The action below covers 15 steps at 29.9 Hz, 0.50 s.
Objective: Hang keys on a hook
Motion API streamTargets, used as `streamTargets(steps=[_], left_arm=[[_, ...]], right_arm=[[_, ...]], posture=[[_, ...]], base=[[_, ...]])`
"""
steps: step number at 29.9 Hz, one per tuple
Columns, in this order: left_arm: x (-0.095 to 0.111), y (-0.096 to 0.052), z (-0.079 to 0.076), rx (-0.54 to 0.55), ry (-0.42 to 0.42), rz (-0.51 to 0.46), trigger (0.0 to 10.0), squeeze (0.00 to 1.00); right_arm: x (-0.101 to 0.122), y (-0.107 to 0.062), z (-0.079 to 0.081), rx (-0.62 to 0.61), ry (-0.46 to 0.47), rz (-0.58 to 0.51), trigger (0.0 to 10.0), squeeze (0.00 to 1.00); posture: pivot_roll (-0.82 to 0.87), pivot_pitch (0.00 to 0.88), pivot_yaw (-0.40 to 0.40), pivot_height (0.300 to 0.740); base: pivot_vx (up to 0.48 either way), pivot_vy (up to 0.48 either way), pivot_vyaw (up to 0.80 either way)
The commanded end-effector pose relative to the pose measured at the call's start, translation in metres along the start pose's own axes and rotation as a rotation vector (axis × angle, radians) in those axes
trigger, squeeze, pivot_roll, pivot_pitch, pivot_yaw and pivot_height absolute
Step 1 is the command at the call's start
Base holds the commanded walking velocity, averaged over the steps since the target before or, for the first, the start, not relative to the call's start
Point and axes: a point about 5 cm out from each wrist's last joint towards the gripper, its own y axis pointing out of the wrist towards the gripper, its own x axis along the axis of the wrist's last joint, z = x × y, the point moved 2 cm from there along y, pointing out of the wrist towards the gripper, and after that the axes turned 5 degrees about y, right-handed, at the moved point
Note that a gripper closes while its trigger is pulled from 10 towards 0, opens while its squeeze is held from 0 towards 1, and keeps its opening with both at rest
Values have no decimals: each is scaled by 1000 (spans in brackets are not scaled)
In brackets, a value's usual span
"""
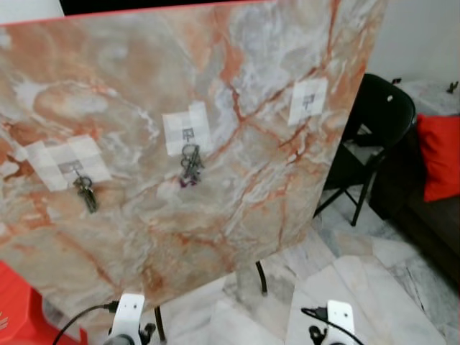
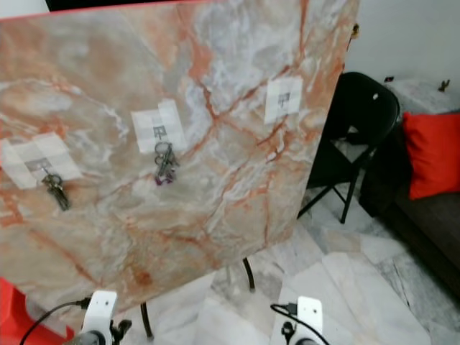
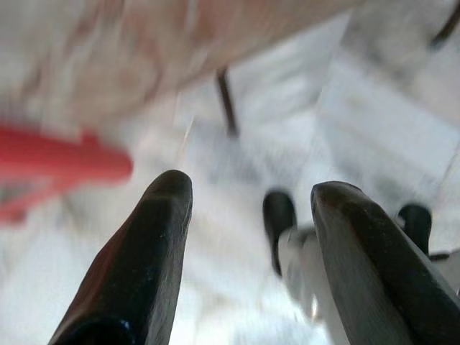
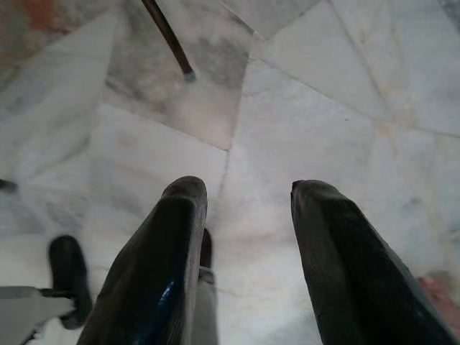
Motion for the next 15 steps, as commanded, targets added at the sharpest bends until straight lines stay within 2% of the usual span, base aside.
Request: streamTargets(steps=[1, 3, 8, 15], left_arm=[[-9, -1, -1, 10, -32, 24, 10000, 0], [-10, -1, -4, 5, -16, 22, 10000, 0], [-17, -3, -5, 16, -47, 38, 10000, 0], [-24, -4, -8, 1, -22, 54, 10000, 0]], right_arm=[[0, 0, -3, -10, 9, -1, 10000, 0], [-1, 0, -7, -13, -2, 5, 10000, 0], [-7, -2, -11, -15, -21, 23, 10000, 0], [-1, 0, -9, -15, -2, 8, 10000, 0]], posture=[[58, 0, -32, 740], [74, 0, -48, 740], [87, 0, -56, 740], [81, 0, -58, 740]], base=[[0, 0, 800], [0, 0, 800], [0, 0, 800], [0, 0, 800]])
